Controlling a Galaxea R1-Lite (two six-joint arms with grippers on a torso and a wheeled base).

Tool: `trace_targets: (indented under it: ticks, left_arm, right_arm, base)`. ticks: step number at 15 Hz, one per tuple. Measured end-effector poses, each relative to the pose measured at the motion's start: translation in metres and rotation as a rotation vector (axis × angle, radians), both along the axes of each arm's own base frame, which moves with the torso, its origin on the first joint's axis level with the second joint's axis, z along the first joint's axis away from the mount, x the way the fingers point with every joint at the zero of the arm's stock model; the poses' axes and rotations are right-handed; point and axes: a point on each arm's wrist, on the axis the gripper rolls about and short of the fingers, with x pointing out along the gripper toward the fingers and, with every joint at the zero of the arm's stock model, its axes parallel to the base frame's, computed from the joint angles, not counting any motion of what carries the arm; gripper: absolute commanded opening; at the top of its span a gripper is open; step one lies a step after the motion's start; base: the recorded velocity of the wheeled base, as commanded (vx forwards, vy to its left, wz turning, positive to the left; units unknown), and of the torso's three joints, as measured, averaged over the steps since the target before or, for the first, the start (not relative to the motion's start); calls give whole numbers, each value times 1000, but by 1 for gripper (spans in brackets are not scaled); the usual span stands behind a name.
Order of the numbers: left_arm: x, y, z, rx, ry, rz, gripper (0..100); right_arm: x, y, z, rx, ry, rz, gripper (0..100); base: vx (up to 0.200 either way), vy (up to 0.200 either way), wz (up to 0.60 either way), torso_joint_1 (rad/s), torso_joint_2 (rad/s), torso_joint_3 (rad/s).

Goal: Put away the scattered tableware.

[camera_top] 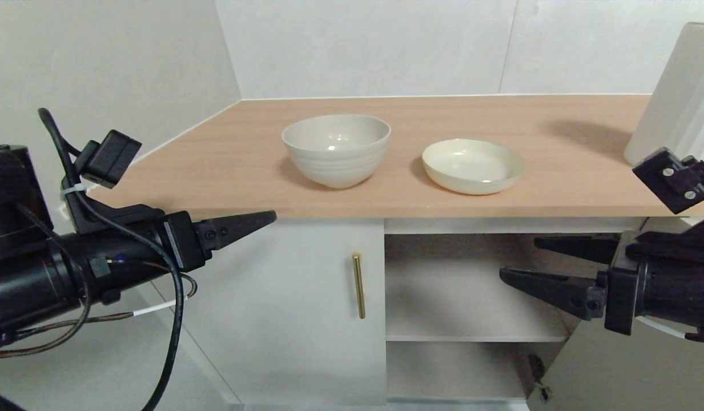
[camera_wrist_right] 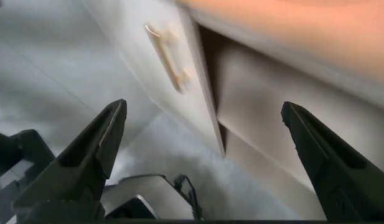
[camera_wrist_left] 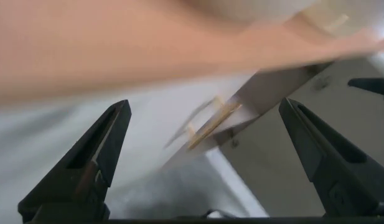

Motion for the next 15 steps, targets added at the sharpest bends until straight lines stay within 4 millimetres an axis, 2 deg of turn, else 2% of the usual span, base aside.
trace_targets:
  ticks: [11,15]
  left_arm:
    - [1,-1,-2,2,8,0,100]
    - [2,-1,0,4,11,2,100]
  right_arm:
    - [2,1,-2,-5,7,-3,100]
    - [10,4,-4,-8,5,-27,100]
  base:
    - [0,0,0,174,-476,-293]
    - [0,0,0,61,-145,-87]
